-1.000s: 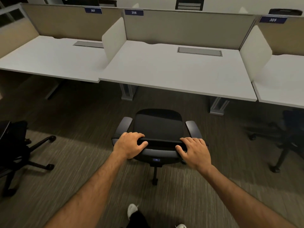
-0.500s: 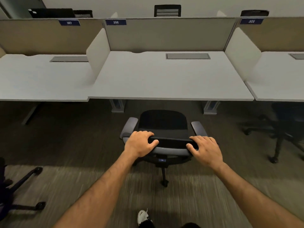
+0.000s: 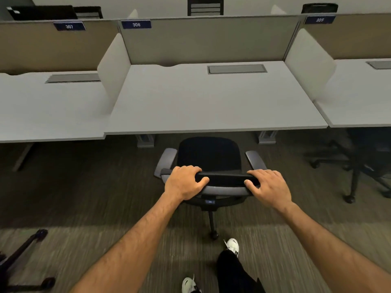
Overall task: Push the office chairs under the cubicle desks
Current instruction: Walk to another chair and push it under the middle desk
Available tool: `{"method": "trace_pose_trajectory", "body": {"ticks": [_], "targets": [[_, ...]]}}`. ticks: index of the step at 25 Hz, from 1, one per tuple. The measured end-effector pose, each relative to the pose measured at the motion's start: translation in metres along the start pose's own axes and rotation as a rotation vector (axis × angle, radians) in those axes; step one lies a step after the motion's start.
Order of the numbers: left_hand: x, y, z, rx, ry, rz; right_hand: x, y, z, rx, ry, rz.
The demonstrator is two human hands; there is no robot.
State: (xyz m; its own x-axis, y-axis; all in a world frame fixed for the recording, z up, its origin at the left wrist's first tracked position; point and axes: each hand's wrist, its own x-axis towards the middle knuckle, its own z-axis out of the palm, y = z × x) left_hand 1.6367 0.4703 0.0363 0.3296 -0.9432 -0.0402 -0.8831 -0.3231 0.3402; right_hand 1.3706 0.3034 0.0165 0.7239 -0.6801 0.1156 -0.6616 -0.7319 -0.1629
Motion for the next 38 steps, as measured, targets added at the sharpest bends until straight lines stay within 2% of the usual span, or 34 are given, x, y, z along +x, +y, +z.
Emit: {"method": "trace_pose_trajectory", "body": {"ticks": [21, 31, 38], "targets": [[0.137, 0.007, -0.003, 0.009, 0.045, -0.101, 0.143, 0.069, -0.006, 0.071, -0.076, -0.057], [0.162, 0.006, -0.006, -0.004, 0.046, -0.124, 0.169, 0.080, -0.006, 0.075, -0.079, -0.065], [0.163, 0.009, -0.002, 0.027, 0.131, -0.144, 0.173, 0.086, -0.008, 0.057, -0.105, -0.062]]}}
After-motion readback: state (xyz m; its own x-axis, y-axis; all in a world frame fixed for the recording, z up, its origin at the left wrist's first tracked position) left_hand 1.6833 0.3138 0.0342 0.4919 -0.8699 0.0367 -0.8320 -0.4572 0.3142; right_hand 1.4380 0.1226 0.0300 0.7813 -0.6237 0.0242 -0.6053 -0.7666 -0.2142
